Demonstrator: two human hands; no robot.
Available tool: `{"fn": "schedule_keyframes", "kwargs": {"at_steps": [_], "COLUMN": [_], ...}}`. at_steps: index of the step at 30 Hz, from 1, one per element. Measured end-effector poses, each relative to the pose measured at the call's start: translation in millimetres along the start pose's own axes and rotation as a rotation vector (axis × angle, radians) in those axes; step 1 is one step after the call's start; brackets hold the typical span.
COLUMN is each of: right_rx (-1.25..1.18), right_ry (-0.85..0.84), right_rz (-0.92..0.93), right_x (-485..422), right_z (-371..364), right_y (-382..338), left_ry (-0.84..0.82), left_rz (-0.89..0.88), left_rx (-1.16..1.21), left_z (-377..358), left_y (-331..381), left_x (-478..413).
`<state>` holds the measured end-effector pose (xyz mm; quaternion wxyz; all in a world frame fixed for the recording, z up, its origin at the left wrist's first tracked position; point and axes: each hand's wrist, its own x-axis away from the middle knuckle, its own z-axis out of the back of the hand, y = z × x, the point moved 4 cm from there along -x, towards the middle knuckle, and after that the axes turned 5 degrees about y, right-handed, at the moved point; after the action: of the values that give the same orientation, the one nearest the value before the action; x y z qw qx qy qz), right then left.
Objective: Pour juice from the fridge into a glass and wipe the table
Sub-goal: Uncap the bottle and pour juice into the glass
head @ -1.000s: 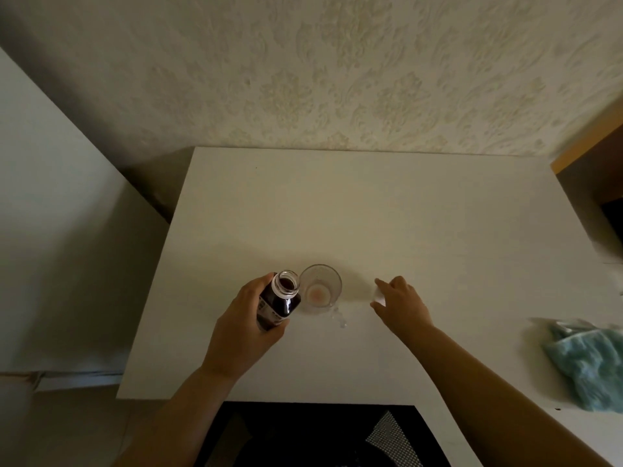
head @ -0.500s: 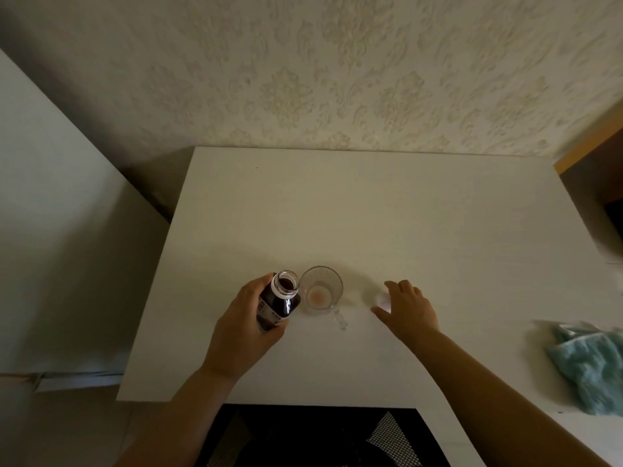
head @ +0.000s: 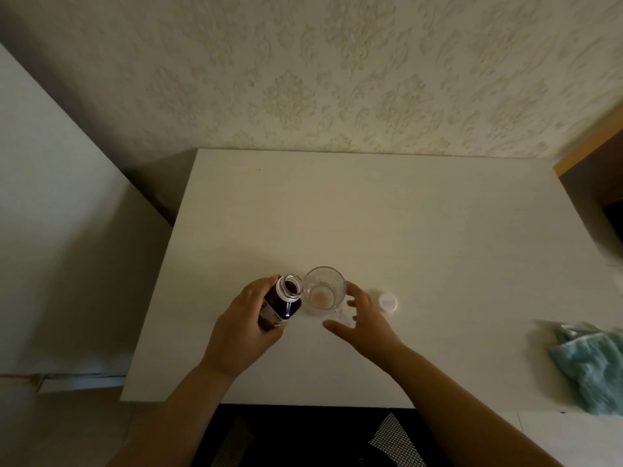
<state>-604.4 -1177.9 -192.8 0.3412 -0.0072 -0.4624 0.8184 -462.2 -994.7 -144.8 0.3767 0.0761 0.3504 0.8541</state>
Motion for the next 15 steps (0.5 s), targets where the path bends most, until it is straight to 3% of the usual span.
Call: {"fn": "schedule_keyframes", "kwargs": {"at_steps": [15], "right_rx": [0.011], "right_ry": [0.061], "right_rz": [-0.034], "right_x": [-15], "right_z": [-15], "right_y": [-1], "left_ry": [-0.109], "left_rz": [-0.074], "left_rx": [-0.158], "left_z": [-1], "left_y": [-4], "left_x": [-20]}}
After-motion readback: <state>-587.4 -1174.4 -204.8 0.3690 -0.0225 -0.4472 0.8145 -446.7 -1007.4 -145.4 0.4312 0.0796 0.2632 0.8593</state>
